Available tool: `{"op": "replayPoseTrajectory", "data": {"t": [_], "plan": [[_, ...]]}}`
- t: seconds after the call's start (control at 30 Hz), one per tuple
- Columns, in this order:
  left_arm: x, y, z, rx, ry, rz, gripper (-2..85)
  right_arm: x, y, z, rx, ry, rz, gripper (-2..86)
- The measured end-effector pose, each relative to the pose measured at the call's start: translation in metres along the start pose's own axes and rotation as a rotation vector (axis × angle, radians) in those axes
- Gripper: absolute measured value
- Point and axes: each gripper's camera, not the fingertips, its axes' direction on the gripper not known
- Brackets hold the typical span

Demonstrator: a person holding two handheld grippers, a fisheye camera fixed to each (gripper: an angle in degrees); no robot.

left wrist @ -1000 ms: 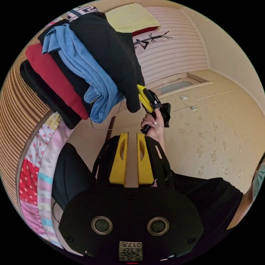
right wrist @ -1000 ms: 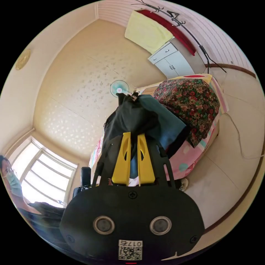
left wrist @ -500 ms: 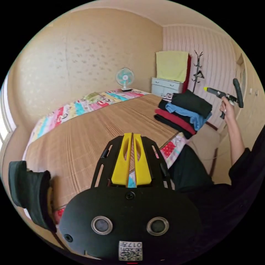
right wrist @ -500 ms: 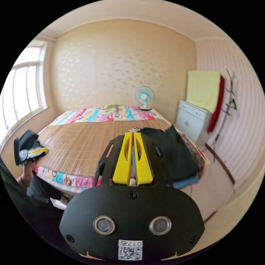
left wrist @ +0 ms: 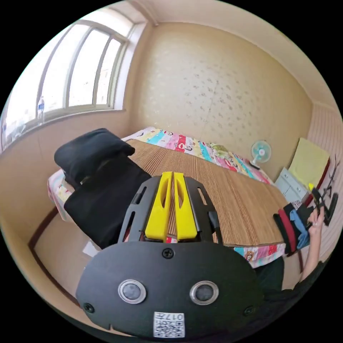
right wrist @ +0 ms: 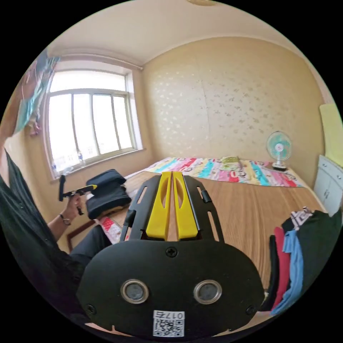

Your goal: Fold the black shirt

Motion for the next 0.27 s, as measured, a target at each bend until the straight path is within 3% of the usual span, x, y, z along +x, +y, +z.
{"op": "replayPoseTrajectory", "data": {"t": [0.07, 0.17, 0.27], "plan": [[-0.081, -0.031, -0.014, 0.028, 0.049, -0.024, 0.8, 0.034, -0.003, 0.016, -0.138, -0.506, 0.011, 0.2], [-0.179, -0.064, -0.037, 0.105, -0.125, -0.171, 2.8, 0.062, 0.002, 0.036, -0.184, -0.980, 0.096, 0.1], [-0.271, -0.089, -0.042, 0.138, -0.109, -0.361, 8.4, 0.084, 0.012, 0.035, -0.063, -1.128, 0.186, 0.2]]}}
